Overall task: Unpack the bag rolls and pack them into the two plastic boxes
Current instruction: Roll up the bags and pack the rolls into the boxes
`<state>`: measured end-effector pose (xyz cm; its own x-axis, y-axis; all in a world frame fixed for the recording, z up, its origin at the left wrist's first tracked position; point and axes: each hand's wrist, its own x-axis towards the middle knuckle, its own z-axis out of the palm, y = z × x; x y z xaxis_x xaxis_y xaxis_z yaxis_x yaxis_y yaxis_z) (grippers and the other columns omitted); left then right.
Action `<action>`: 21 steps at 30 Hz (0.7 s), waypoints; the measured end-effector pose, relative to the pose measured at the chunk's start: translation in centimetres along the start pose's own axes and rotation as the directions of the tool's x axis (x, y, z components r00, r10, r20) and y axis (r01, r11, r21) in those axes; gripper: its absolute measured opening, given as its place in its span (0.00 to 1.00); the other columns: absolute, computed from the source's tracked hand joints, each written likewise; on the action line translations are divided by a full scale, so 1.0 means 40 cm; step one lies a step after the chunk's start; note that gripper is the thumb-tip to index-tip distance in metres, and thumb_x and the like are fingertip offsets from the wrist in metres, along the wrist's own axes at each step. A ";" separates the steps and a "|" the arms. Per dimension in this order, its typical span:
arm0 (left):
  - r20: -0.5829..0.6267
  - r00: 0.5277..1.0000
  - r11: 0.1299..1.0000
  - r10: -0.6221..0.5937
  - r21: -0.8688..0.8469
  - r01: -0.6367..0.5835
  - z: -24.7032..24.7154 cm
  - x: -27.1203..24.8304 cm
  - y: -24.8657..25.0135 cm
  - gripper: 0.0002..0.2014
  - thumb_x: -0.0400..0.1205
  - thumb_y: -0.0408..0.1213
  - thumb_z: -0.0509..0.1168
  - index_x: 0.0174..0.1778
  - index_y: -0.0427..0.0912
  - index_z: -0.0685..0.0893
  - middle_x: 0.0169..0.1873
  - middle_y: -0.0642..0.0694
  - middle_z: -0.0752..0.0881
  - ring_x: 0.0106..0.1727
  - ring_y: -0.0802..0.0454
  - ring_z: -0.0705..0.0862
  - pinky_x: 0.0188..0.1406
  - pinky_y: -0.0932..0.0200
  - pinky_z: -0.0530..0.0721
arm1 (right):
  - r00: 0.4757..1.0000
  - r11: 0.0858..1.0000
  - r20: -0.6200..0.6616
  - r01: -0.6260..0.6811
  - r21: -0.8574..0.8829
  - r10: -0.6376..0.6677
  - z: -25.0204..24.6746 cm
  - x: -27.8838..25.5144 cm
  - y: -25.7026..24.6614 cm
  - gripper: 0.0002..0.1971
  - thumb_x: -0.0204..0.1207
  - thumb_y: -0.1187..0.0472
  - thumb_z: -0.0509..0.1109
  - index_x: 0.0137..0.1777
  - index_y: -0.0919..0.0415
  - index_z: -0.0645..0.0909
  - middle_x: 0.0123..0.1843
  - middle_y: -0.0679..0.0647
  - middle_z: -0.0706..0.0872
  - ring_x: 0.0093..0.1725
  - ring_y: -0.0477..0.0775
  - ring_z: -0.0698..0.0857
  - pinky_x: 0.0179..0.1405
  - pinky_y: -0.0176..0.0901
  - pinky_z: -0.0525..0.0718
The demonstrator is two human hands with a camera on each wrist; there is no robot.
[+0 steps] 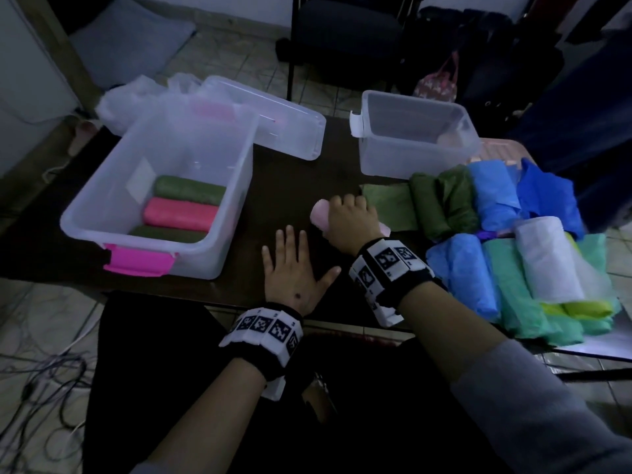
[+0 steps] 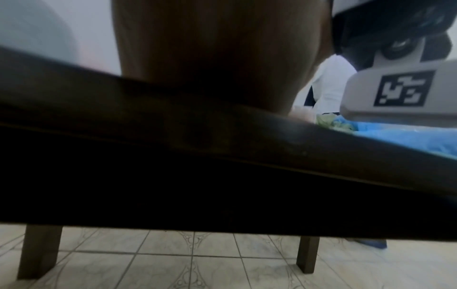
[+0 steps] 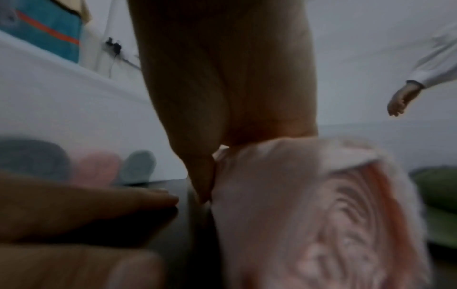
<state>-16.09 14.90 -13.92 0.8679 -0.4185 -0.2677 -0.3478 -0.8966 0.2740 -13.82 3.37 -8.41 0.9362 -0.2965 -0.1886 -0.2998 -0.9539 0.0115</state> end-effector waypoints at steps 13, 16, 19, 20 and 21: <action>0.071 0.997 0.929 0.035 -0.369 -0.007 -0.130 0.017 -0.033 0.27 0.84 0.33 0.57 0.80 0.46 0.60 0.82 0.46 0.57 0.82 0.49 0.57 0.81 0.51 0.56 | 0.933 0.746 0.329 -0.324 0.582 0.149 -0.054 0.013 0.069 0.30 0.84 0.45 0.54 0.67 0.76 0.73 0.43 0.64 0.84 0.32 0.55 0.82 0.24 0.38 0.76; 0.033 0.999 0.934 0.038 -0.358 -0.024 -0.141 0.021 -0.036 0.24 0.84 0.30 0.56 0.78 0.45 0.67 0.80 0.46 0.62 0.80 0.50 0.62 0.77 0.56 0.60 | 0.949 0.805 0.297 -0.255 0.535 0.104 -0.048 0.009 0.066 0.34 0.80 0.45 0.63 0.73 0.75 0.66 0.64 0.67 0.79 0.56 0.62 0.83 0.46 0.45 0.82; 0.026 1.000 0.919 -0.018 -0.393 0.027 -0.142 0.022 -0.042 0.23 0.84 0.29 0.54 0.77 0.46 0.69 0.77 0.47 0.67 0.77 0.50 0.67 0.74 0.56 0.65 | 0.966 0.886 0.243 -0.188 0.423 0.089 -0.021 -0.004 0.041 0.45 0.71 0.47 0.74 0.78 0.72 0.56 0.73 0.66 0.72 0.70 0.63 0.76 0.62 0.48 0.76; 0.025 0.999 0.914 -0.031 -0.404 0.039 -0.143 0.022 -0.045 0.23 0.84 0.29 0.54 0.76 0.47 0.69 0.77 0.47 0.68 0.76 0.50 0.69 0.73 0.56 0.67 | 0.972 0.878 0.222 -0.177 0.445 0.083 -0.009 -0.004 0.035 0.46 0.70 0.50 0.76 0.78 0.71 0.54 0.73 0.66 0.71 0.71 0.63 0.74 0.65 0.49 0.75; 0.025 0.999 0.913 -0.035 -0.407 0.042 -0.145 0.021 -0.048 0.23 0.85 0.29 0.53 0.76 0.47 0.69 0.76 0.46 0.69 0.75 0.49 0.69 0.73 0.56 0.67 | 0.977 0.856 0.201 -0.166 0.489 0.075 -0.002 -0.003 0.031 0.47 0.69 0.54 0.77 0.79 0.69 0.53 0.74 0.66 0.70 0.72 0.64 0.73 0.67 0.50 0.74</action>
<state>-12.66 17.11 -9.32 0.8702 -0.3906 -0.3003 -0.1368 -0.7770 0.6144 -14.27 2.22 -8.29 0.8550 -0.3518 -0.3811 -0.5021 -0.7453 -0.4386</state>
